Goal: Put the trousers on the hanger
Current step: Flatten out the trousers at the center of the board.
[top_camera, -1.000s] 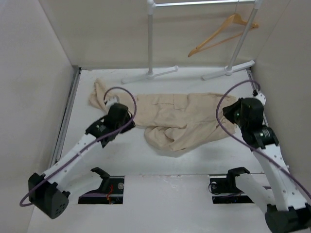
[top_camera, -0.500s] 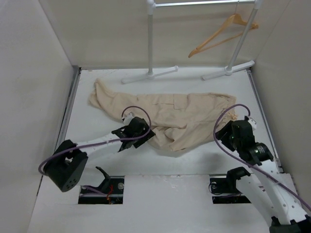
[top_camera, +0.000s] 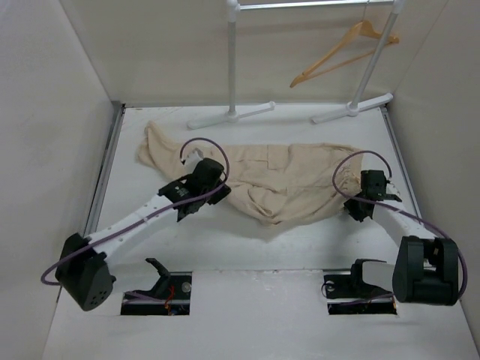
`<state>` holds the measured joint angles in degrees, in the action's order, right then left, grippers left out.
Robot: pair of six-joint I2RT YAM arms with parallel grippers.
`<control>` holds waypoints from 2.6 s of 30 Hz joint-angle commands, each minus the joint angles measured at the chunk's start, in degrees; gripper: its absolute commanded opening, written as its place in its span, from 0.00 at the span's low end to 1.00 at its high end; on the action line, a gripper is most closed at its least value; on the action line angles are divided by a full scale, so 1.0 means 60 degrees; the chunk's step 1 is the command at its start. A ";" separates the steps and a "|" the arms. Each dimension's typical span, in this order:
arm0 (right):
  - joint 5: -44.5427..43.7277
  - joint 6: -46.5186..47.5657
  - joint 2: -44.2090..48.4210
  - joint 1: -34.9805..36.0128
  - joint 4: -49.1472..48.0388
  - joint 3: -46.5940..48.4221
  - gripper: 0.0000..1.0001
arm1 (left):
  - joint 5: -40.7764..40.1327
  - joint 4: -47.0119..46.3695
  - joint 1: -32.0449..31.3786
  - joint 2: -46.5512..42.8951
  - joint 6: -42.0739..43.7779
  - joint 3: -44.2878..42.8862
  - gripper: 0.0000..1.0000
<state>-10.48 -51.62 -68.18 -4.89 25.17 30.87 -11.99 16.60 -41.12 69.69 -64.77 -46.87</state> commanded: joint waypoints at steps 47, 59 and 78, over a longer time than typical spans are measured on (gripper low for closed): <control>-0.0451 0.0532 0.0409 0.0851 -0.0898 -0.0005 0.63 | 0.2364 -0.1725 0.4547 -0.1992 0.1216 0.4150 0.39; -0.0421 0.0048 -0.0312 0.0748 -0.1353 0.0348 0.06 | -0.0752 0.2428 0.3976 -0.3808 0.2075 -0.1041 0.01; -0.0011 0.0150 -0.0208 0.0514 -0.1515 0.0245 0.03 | -0.4098 0.5934 -0.1579 0.0121 0.1817 -0.4351 0.62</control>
<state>-10.31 -51.51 -71.00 -1.41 17.45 31.11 -36.69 47.27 -54.92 79.75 -50.76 -76.75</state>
